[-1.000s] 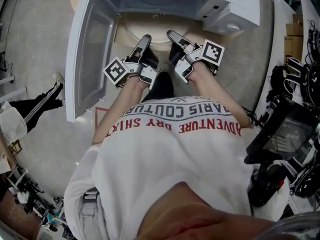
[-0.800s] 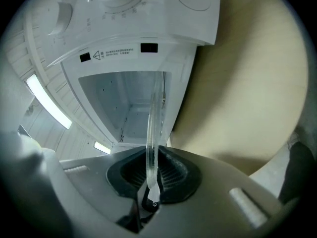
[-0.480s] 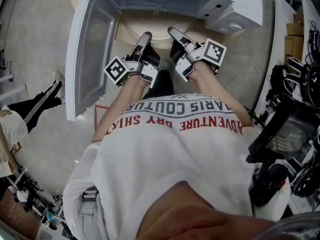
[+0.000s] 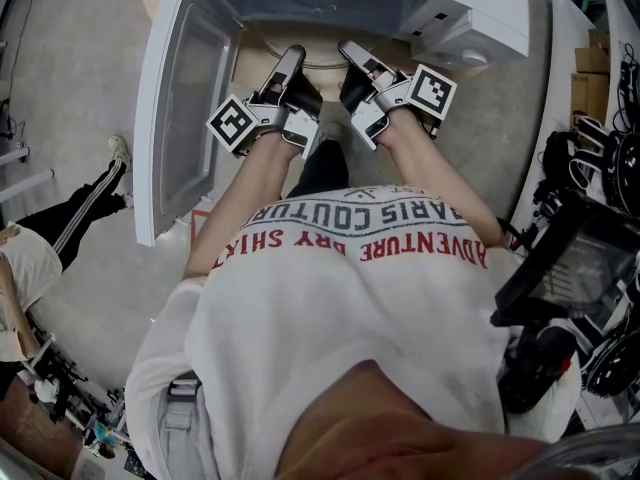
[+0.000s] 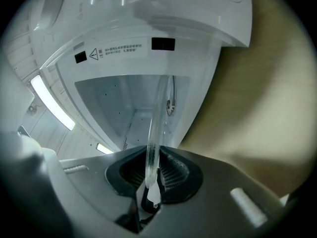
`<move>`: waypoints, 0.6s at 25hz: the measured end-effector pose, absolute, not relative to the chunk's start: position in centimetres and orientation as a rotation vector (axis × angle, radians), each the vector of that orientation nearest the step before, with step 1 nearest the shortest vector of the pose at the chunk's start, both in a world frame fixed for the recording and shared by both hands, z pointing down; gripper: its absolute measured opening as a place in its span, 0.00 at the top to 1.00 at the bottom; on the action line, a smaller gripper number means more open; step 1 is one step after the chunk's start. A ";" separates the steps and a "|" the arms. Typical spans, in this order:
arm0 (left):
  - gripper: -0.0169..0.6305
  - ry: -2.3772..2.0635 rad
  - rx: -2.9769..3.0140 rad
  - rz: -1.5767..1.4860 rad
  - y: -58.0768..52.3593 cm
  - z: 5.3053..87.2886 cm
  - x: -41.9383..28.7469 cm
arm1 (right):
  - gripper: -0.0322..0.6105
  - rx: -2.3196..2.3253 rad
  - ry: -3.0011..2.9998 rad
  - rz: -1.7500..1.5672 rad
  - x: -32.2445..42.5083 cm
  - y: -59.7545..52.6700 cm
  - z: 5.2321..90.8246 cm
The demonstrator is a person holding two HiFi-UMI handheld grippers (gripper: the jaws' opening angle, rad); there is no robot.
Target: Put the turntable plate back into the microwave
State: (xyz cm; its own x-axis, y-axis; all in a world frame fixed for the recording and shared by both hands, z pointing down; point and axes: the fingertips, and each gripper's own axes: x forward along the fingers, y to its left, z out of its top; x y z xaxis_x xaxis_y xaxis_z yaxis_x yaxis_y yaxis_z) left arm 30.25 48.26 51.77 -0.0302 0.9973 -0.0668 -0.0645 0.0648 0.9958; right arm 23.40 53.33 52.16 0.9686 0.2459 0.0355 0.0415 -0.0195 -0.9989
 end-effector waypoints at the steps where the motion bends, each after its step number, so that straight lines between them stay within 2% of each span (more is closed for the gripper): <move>1: 0.90 1.211 1.100 1.213 48.3 51.8 30.2 | 0.88 -1.581 -0.227 0.167 23.4 53.4 52.2; 15: 0.90 1.166 1.122 1.238 49.3 52.8 30.5 | 0.89 -1.539 -0.235 0.190 23.5 54.1 53.1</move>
State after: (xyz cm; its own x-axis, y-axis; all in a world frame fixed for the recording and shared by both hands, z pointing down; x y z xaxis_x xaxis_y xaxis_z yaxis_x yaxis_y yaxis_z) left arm 30.45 49.34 52.76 -0.0104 0.9996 -0.0263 -0.0859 0.0254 0.9960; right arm 23.47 54.08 53.12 0.9630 0.2676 0.0314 0.0257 0.0250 -0.9994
